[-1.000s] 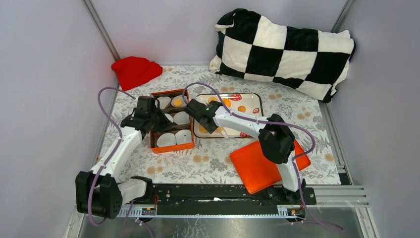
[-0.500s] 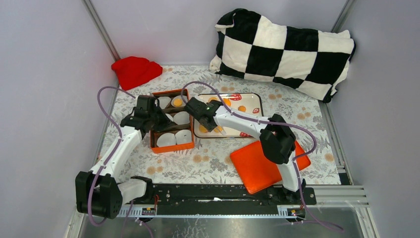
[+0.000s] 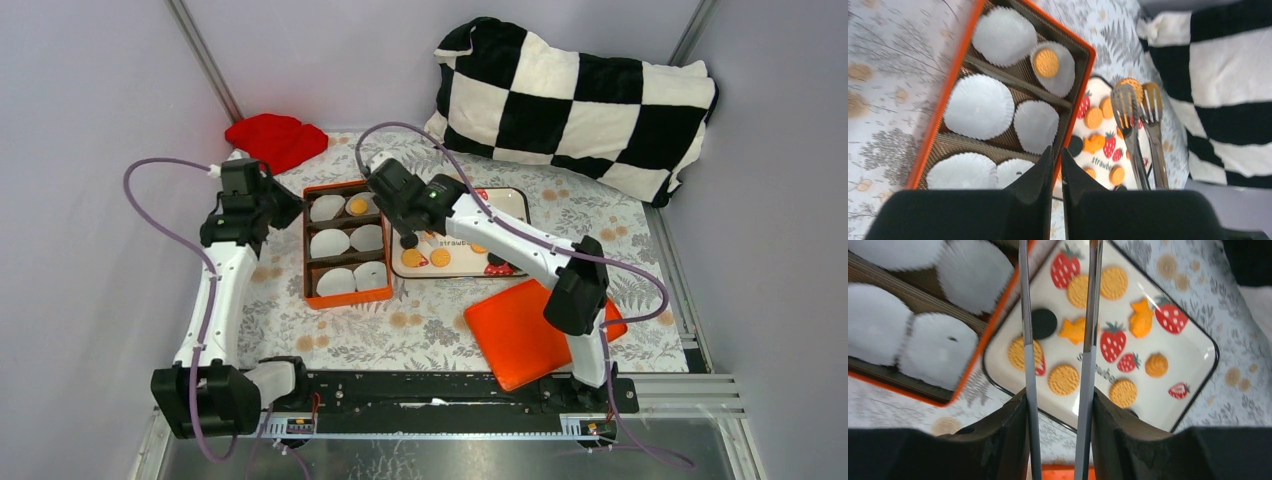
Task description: Pack the cookies
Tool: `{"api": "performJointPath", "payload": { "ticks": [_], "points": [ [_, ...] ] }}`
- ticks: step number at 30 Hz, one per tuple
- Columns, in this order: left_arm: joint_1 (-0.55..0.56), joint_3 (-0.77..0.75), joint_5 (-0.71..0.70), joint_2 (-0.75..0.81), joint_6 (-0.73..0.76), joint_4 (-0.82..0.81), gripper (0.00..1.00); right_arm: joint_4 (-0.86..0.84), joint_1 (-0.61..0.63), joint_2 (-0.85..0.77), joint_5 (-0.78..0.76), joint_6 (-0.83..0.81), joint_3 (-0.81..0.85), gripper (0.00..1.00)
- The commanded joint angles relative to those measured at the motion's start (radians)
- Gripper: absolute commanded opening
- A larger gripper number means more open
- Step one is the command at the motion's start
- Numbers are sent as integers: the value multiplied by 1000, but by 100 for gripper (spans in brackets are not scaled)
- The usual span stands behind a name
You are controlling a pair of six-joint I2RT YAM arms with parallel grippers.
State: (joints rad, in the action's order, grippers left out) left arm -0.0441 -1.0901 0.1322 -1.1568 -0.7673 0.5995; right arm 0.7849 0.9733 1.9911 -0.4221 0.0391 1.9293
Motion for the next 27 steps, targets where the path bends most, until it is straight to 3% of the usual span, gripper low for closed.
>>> {"api": "performJointPath", "payload": {
  "ticks": [1,8,21,27],
  "points": [
    [-86,-43,38,27,-24,32,13,-15,26,52,117,2,189,0],
    [-98,-9,53,54,19,41,13,-81,36,229,245,11,354,0],
    [-97,46,52,76,54,30,13,-232,36,357,299,16,381,0],
    [-97,56,52,74,65,30,13,-245,36,399,228,-2,405,16]
  ]
}}
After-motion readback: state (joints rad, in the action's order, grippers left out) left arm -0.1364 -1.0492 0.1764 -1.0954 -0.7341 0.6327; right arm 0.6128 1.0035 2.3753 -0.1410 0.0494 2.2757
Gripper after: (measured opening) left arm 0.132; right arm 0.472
